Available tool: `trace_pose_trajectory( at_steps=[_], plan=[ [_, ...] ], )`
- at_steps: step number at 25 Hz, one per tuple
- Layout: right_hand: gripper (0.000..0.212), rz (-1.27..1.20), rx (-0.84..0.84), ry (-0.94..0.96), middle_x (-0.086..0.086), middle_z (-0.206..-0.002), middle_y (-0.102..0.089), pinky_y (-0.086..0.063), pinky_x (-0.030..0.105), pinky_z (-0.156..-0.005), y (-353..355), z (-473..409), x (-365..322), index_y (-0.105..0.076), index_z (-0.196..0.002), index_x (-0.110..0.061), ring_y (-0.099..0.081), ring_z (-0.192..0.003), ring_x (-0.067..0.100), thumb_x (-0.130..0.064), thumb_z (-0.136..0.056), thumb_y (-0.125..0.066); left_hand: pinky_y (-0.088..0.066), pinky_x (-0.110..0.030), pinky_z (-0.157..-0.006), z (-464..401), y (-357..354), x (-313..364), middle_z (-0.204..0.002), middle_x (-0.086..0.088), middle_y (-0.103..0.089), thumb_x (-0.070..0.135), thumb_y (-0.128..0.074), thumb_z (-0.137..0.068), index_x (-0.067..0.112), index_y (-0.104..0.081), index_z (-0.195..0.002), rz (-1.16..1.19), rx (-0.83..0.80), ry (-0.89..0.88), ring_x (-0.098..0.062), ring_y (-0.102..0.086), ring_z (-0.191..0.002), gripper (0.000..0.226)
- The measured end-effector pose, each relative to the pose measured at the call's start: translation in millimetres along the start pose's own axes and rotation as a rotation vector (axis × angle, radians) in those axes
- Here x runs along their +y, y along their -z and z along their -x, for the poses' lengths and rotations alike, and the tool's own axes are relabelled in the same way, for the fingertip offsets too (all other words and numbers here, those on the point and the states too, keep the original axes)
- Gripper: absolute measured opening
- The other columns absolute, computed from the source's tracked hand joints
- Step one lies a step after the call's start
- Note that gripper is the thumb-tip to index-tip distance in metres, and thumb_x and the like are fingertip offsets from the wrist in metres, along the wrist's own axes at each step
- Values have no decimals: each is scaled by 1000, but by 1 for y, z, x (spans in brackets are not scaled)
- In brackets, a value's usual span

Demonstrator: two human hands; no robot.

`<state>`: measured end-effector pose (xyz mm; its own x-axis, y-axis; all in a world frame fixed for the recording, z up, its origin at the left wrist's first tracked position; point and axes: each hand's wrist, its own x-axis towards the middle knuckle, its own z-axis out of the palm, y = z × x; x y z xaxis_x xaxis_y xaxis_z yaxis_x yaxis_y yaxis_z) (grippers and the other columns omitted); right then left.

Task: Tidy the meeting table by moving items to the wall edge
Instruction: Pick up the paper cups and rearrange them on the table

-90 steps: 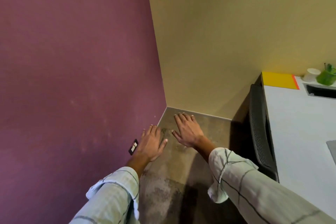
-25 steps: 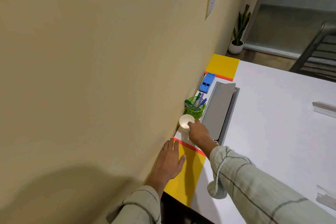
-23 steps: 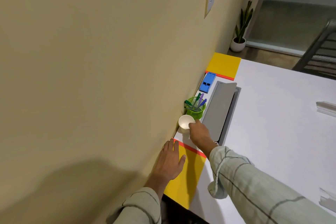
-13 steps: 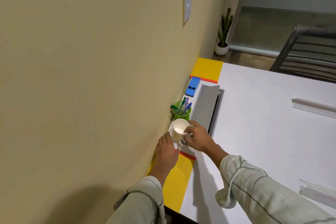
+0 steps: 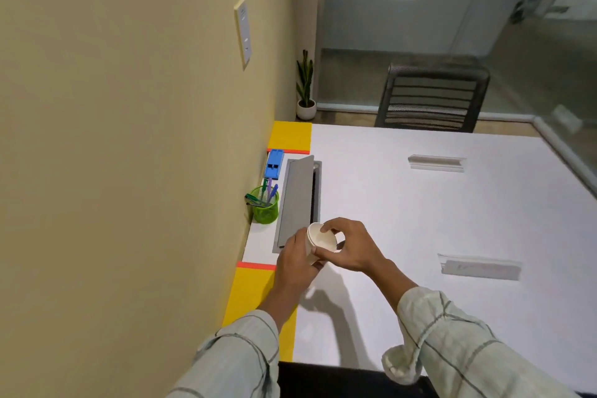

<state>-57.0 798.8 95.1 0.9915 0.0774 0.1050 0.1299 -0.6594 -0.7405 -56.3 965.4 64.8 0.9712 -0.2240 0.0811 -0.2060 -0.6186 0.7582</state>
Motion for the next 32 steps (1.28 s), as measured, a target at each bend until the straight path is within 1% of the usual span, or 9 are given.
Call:
trace_pose_trajectory(
  at_steps=[3, 5, 9, 13, 17, 20, 24, 27, 32],
  plan=[
    [50, 0, 28, -33, -17, -101, -68, -59, 29, -63, 20, 25, -2, -66, -106, -27, -63, -91, 4, -46, -63, -83, -54, -34, -76, 9, -9, 17, -108, -5, -66, 24, -84, -67, 13, -54, -120, 6, -35, -33, -23, -63, -97, 61],
    [60, 44, 36, -41, -21, -104, -66, -59, 29, -67, 34, 41, -4, -65, -118, -26, -63, -92, 0, -43, -64, -84, -54, -37, -72, 14, -14, 31, -101, -6, -67, 19, -84, -63, 11, -56, -113, 32, -65, -43, -26, -64, -90, 58],
    [79, 172, -1, -36, -6, -112, -67, -58, 29, -77, 70, 60, -7, -59, -135, -21, -64, -93, 8, -48, -65, -84, -54, -36, -72, 20, -20, 62, -99, -4, -69, 17, -84, -59, 14, -58, -116, 40, -115, -92, -24, -64, -87, 63],
    [67, 258, 0, 9, 0, -104, -66, -52, 24, -77, 114, 74, -10, -69, -121, -21, -63, -86, 14, -47, -62, -87, -54, -33, -69, 23, -32, 102, -96, 0, -69, 16, -83, -58, 19, -56, -115, 62, -129, -130, -23, -64, -84, 63],
    [55, 272, 71, 21, -1, -94, -65, -53, 29, -75, 166, 102, -4, -73, -105, -24, -60, -80, 13, -45, -57, -89, -52, -31, -64, 28, -56, 147, -91, 2, -69, 19, -81, -57, 21, -56, -112, 51, -126, -219, -21, -63, -78, 60],
    [50, 282, 101, 44, 0, -91, -64, -52, 31, -74, 210, 138, 11, -72, -100, -24, -59, -80, 15, -42, -56, -88, -49, -26, -60, 42, -90, 187, -85, 7, -67, 18, -81, -55, 23, -57, -108, 76, -118, -266, -18, -62, -73, 58],
    [55, 256, 173, 66, 0, -96, -67, -46, 21, -67, 275, 195, 38, -73, -106, -21, -59, -85, 14, -38, -56, -90, -41, -17, -54, 76, -146, 230, -76, 14, -64, 23, -78, -52, 30, -54, -93, 144, -107, -216, -11, -59, -66, 48],
    [67, 204, 229, 56, 0, -111, -68, -49, 15, -69, 315, 238, 58, -69, -118, -17, -61, -93, 12, -40, -60, -91, -44, -17, -60, 96, -179, 254, -88, 10, -67, 26, -79, -52, 29, -57, -98, 170, -85, -181, -10, -63, -76, 51],
    [75, 227, 305, -25, 2, -118, -65, -58, 28, -78, 373, 293, 92, -63, -126, -14, -60, -98, 12, -38, -60, -91, -45, -26, -71, 105, -228, 307, -99, 4, -62, 20, -85, -55, 20, -61, -105, 136, -64, -200, -18, -59, -90, 56]
  ],
)
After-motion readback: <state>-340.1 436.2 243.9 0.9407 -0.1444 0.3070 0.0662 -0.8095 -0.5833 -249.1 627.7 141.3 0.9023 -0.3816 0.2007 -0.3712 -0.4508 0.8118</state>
